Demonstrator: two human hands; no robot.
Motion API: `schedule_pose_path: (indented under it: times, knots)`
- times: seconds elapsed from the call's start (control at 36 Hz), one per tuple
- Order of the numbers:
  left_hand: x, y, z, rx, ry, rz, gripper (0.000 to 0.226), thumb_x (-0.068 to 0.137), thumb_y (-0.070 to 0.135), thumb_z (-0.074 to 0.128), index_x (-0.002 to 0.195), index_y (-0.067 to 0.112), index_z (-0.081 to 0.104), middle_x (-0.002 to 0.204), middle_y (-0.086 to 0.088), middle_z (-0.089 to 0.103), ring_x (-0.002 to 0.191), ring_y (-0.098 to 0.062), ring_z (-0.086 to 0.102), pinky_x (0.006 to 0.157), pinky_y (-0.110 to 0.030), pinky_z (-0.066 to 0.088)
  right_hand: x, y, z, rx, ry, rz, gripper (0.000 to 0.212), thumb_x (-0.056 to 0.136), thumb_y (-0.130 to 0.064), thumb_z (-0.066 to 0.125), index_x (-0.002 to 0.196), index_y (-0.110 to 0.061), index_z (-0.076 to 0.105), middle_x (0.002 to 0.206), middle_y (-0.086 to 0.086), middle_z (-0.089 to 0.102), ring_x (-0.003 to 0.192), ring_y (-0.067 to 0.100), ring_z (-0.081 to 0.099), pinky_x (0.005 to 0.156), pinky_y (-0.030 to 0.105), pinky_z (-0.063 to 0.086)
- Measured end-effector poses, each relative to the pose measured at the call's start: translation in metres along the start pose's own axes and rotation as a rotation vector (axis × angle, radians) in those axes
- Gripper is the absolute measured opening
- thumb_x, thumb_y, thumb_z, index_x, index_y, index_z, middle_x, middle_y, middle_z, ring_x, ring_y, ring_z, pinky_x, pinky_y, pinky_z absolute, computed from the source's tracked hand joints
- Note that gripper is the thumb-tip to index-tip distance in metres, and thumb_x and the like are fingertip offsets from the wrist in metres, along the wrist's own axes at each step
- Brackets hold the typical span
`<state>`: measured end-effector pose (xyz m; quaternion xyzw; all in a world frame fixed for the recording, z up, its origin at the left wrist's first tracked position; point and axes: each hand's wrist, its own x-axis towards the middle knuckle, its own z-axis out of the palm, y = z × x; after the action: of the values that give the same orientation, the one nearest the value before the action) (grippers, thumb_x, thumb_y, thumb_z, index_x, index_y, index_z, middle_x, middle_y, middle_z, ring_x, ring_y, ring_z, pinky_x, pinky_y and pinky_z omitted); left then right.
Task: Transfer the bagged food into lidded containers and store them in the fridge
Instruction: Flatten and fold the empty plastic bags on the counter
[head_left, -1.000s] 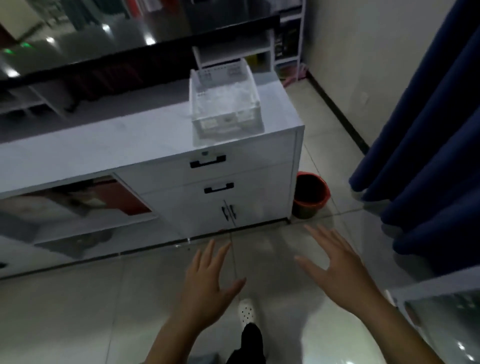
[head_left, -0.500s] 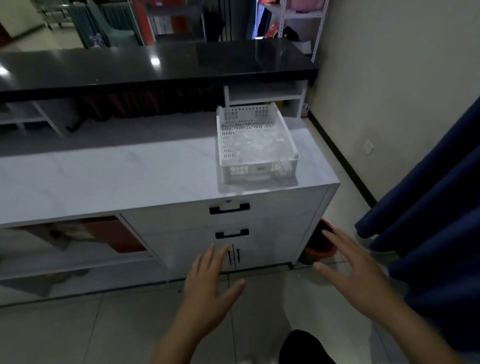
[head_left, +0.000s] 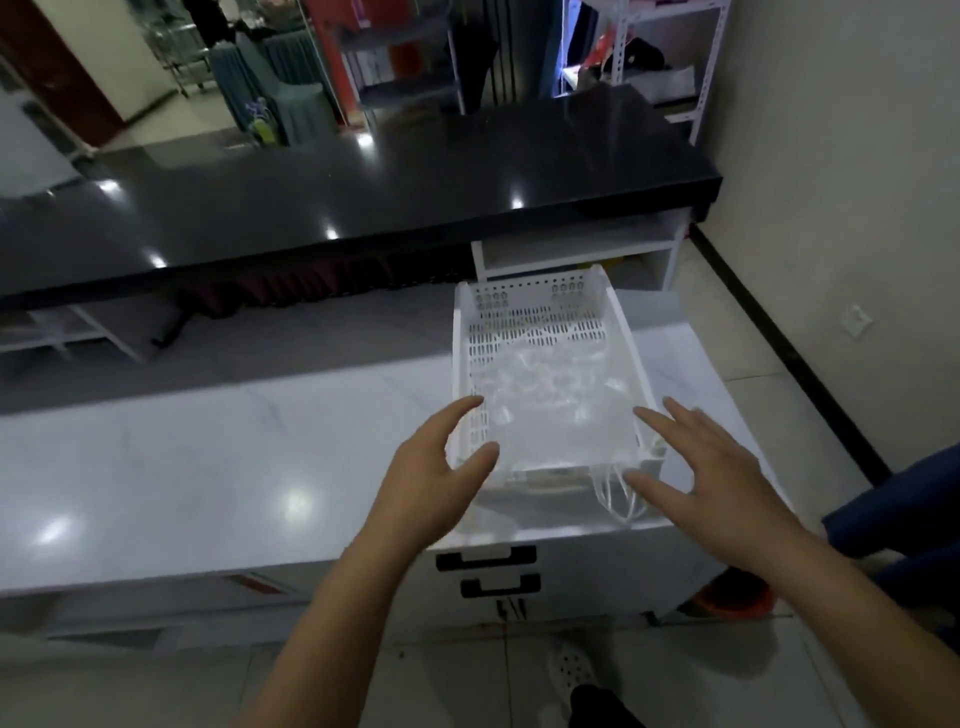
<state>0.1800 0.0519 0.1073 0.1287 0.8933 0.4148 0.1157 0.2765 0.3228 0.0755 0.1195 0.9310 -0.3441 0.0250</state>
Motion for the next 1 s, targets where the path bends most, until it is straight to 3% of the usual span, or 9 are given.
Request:
schedule_pose_path:
  times: [0.08,0.19,0.39,0.5,0.58,0.64,0.78,0.89,1.0]
  knots:
    - [0.067,0.015,0.014,0.096,-0.072,-0.103,0.054,0.092,0.04,0.065,0.142,0.043,0.047,0.153,0.007,0.047,0.133,-0.016,0.049,0.103,-0.039,0.049,0.051,0.004,0.004,-0.106,-0.037,-0.034,0.07,0.09,-0.064,0.052,0.152,-0.048,0.024,0.167,-0.009,0.011,0.154,0.018,0.004,0.122,0.046,0.009]
    - [0.13,0.012,0.041,0.162,-0.185,-0.253,0.06,0.091,0.03,0.065,0.147,0.035,0.044,0.152,0.0,0.047,0.103,-0.013,0.054,0.079,-0.028,0.051,0.094,0.012,0.02,-0.225,-0.151,-0.077,0.07,0.092,-0.07,0.039,0.154,-0.05,0.014,0.168,-0.009,0.0,0.155,0.02,-0.004,0.123,0.049,0.003]
    - [0.163,-0.005,0.066,0.144,-0.161,-0.35,0.051,0.085,0.013,0.069,0.133,0.028,0.06,0.146,-0.002,0.052,0.094,-0.016,0.06,0.088,-0.038,0.059,0.111,0.015,0.034,-0.294,-0.257,-0.081,0.07,0.089,-0.077,0.026,0.152,-0.053,0.011,0.168,-0.012,-0.005,0.154,0.019,-0.01,0.122,0.052,-0.006]
    - [0.166,-0.008,0.065,-0.036,-0.139,-0.381,0.044,0.083,-0.001,0.069,0.121,0.02,0.069,0.138,-0.007,0.058,0.075,-0.003,0.058,0.069,-0.028,0.063,0.11,0.012,0.031,-0.229,-0.253,-0.03,0.083,0.074,-0.085,0.01,0.151,-0.054,0.016,0.167,-0.014,-0.003,0.154,0.017,-0.011,0.123,0.05,-0.005]
    - [0.162,-0.005,0.05,-0.182,-0.09,-0.372,0.04,0.084,-0.004,0.068,0.116,0.019,0.073,0.133,-0.002,0.061,0.081,-0.013,0.068,0.065,-0.029,0.063,0.109,0.001,0.023,-0.177,-0.206,-0.016,0.078,0.076,-0.085,0.015,0.149,-0.055,0.021,0.166,-0.016,0.001,0.154,0.013,-0.009,0.122,0.047,-0.006]
    - [0.154,-0.005,0.03,-0.251,-0.063,-0.358,0.04,0.085,-0.002,0.069,0.116,0.022,0.073,0.126,0.002,0.064,0.073,-0.013,0.072,0.067,-0.031,0.064,0.108,-0.012,0.016,-0.103,-0.168,-0.014,0.072,0.078,-0.083,0.021,0.145,-0.057,0.023,0.166,-0.017,0.007,0.154,0.011,-0.004,0.123,0.046,-0.004]
    - [0.124,-0.024,-0.04,-0.399,0.009,-0.318,0.044,0.087,0.001,0.073,0.122,0.026,0.072,0.084,-0.01,0.066,0.071,-0.017,0.069,0.064,-0.023,0.059,0.112,-0.051,0.012,-0.012,-0.119,-0.022,0.067,0.078,-0.078,0.03,0.141,-0.056,0.028,0.165,-0.015,0.016,0.154,0.013,0.004,0.124,0.045,0.005]
    - [0.104,-0.058,-0.096,-0.436,0.061,-0.31,0.046,0.088,0.004,0.074,0.125,0.031,0.07,0.082,-0.015,0.063,0.086,-0.031,0.069,0.068,-0.028,0.06,0.127,-0.073,0.027,-0.058,-0.118,-0.006,0.072,0.078,-0.076,0.037,0.146,-0.052,0.032,0.165,-0.014,0.015,0.154,0.016,0.007,0.123,0.046,0.01]
    - [0.092,-0.106,-0.137,-0.468,0.122,-0.329,0.049,0.086,0.006,0.077,0.124,0.035,0.07,0.084,-0.013,0.072,0.088,-0.025,0.072,0.069,-0.028,0.061,0.148,-0.08,0.053,-0.2,-0.182,0.079,0.071,0.087,-0.069,0.05,0.151,-0.047,0.03,0.167,-0.009,0.011,0.155,0.021,0.006,0.122,0.049,0.013]
